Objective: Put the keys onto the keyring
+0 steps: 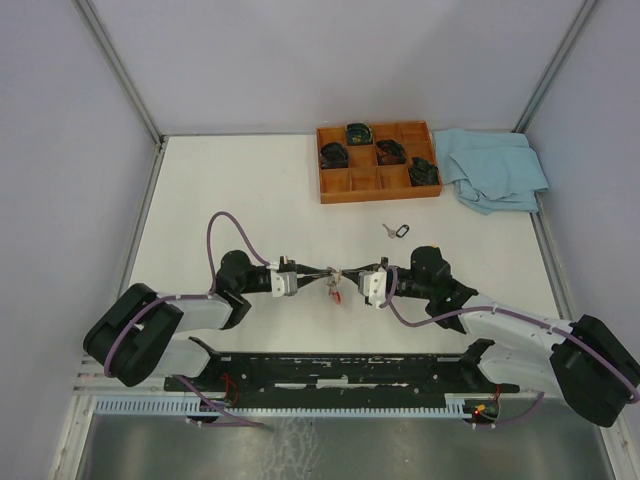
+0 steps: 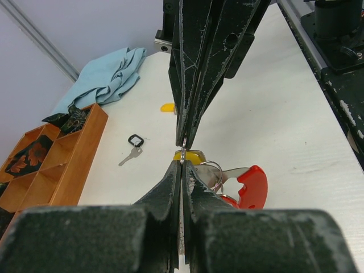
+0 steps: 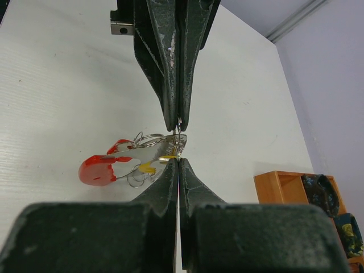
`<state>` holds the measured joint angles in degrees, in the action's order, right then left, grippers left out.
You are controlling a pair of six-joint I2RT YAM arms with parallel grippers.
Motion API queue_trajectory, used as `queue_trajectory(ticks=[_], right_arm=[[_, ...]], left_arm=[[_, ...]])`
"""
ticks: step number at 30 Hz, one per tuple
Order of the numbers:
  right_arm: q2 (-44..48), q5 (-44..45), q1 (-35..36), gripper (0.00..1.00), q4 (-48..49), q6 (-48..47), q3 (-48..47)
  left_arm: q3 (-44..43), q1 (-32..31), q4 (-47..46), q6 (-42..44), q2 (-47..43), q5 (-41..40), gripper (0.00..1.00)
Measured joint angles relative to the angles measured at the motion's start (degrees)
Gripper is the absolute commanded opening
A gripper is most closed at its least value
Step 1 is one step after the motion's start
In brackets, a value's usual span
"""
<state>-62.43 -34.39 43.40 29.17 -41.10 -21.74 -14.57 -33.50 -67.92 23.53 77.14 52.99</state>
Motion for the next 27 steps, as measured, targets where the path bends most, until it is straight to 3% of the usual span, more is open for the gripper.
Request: queue_trajectory(ticks=[27], right_arm=[[-1.11,-0.66,0.11,0.01,1.40,2.91,-0.52]], left_arm=[[0.00,-0.02,-0.07,0.00,0.13,0.31,0.03]])
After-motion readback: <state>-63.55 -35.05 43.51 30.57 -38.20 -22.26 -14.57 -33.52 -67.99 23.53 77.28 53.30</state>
